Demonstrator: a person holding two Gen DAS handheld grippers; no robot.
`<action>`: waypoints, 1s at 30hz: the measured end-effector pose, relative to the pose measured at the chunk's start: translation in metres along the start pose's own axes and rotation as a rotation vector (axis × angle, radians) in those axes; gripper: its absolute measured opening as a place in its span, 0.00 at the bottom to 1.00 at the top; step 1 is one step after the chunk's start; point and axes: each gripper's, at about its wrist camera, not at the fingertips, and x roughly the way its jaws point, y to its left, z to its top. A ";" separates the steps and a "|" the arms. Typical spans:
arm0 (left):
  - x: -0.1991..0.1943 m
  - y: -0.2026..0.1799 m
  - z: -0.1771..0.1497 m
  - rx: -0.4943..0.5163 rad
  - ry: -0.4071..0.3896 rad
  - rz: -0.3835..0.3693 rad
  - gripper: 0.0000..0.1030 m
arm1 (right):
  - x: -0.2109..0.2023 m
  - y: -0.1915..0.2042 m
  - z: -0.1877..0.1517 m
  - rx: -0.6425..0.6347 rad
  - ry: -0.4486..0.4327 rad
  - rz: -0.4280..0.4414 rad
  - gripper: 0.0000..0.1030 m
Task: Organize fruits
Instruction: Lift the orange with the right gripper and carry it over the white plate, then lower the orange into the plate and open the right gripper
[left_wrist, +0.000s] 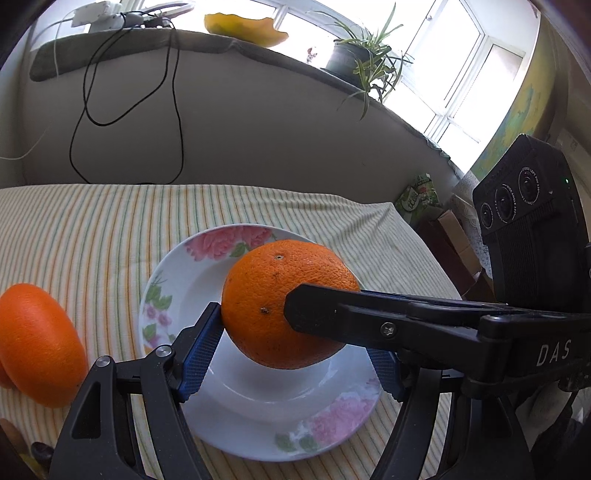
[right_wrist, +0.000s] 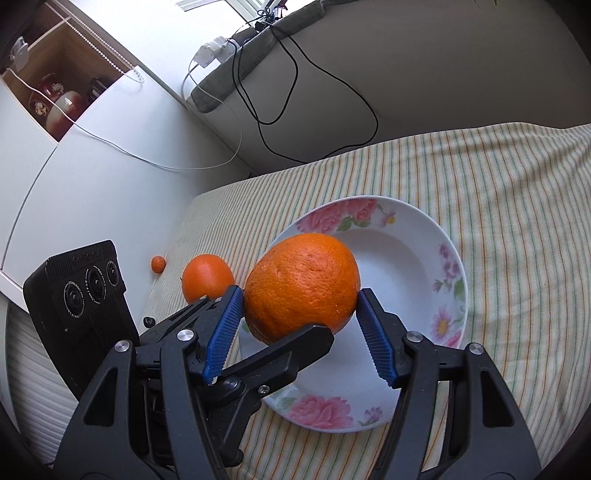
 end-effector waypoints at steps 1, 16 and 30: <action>0.002 0.000 0.001 0.001 0.002 0.001 0.72 | 0.001 -0.003 0.002 0.003 0.000 0.000 0.64; 0.017 0.001 0.007 0.019 0.023 0.023 0.72 | 0.012 -0.013 0.014 -0.009 0.011 -0.027 0.64; 0.013 -0.004 0.007 0.057 0.007 0.056 0.76 | -0.006 0.007 0.020 -0.114 -0.049 -0.130 0.81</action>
